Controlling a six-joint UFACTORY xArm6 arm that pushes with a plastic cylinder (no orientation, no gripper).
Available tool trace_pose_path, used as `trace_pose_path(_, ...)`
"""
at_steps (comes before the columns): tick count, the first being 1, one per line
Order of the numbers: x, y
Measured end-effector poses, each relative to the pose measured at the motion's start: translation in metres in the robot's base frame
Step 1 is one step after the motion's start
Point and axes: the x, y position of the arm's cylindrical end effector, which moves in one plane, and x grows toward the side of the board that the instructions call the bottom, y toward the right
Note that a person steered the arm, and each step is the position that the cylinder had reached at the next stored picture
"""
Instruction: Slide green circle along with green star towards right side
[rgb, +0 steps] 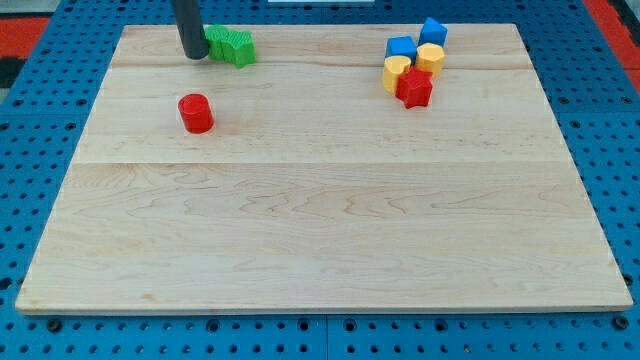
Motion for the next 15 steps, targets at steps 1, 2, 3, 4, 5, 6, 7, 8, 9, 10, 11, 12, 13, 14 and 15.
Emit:
trace_pose_path(1, -0.014, -0.029)
trace_pose_path(2, -0.039, -0.031)
trace_pose_path(3, -0.032, -0.024)
trace_pose_path(4, -0.004, 0.007)
trace_pose_path(5, 0.006, 0.048)
trace_pose_path(6, 0.028, 0.046)
trace_pose_path(7, 0.021, 0.008)
trace_pose_path(8, -0.024, -0.003)
trace_pose_path(9, -0.051, 0.001)
trace_pose_path(10, -0.051, 0.004)
trace_pose_path(11, -0.05, 0.045)
trace_pose_path(12, -0.047, 0.083)
trace_pose_path(13, -0.035, 0.089)
trace_pose_path(14, -0.032, 0.115)
trace_pose_path(15, -0.021, 0.126)
